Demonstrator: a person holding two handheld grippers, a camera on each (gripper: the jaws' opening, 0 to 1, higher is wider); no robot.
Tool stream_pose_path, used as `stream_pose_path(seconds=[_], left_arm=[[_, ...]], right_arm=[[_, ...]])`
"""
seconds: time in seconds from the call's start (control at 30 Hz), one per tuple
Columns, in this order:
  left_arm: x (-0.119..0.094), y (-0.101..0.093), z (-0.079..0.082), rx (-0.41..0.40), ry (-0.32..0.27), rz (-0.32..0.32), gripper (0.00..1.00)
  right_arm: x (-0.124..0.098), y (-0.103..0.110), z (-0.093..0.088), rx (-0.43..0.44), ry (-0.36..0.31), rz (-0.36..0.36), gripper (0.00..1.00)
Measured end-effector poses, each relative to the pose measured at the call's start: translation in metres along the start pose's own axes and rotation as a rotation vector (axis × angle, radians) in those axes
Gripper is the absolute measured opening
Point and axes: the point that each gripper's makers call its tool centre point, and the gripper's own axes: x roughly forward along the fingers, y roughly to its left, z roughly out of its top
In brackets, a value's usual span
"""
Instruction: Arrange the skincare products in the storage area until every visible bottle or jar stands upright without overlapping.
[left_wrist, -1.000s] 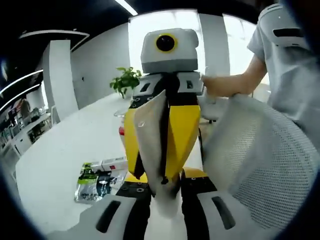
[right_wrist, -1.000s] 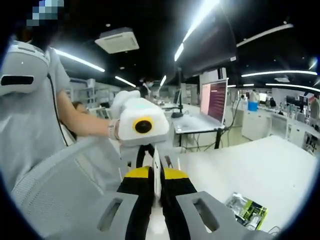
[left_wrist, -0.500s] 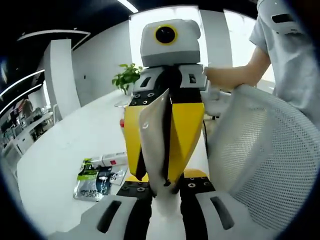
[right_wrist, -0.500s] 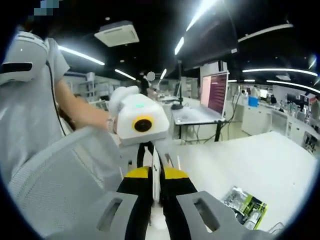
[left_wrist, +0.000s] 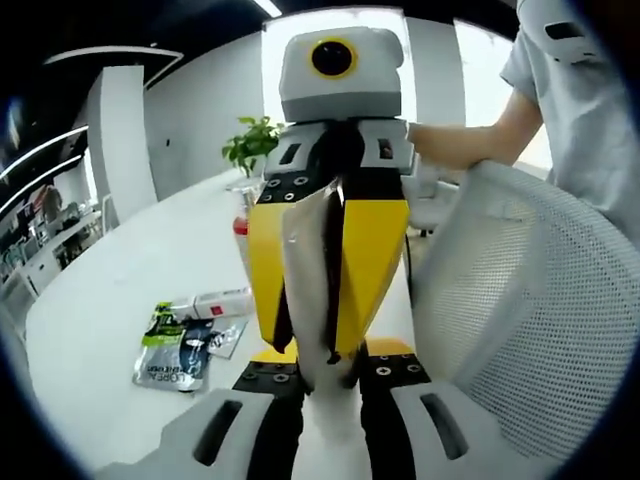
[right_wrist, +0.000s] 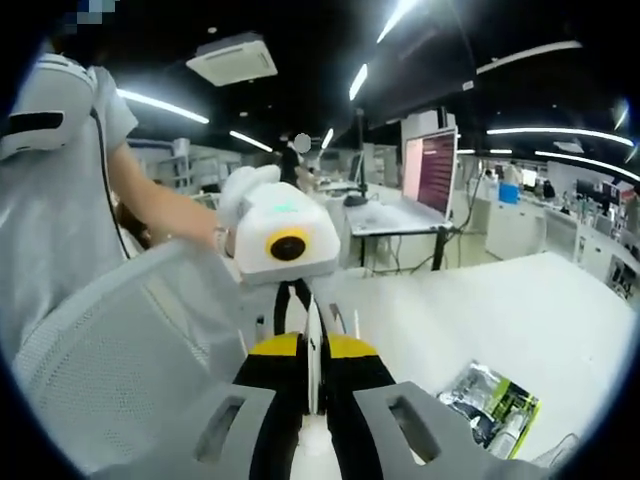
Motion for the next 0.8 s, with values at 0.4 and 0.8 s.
stream_pose_path(seconds=[0.4, 0.8], left_arm=[[0.0024, -0.0028, 0.0020, 0.016, -0.014, -0.002, 0.22], [0.0013, -0.0030, -0.0059, 0.031, 0.029, -0.013, 0.22]], right_arm=[[0.0016, 0.0011, -0.0012, 0.003, 0.004, -0.003, 0.08], [0.0060, 0.0043, -0.0004, -0.019, 0.004, -0.005, 0.09]])
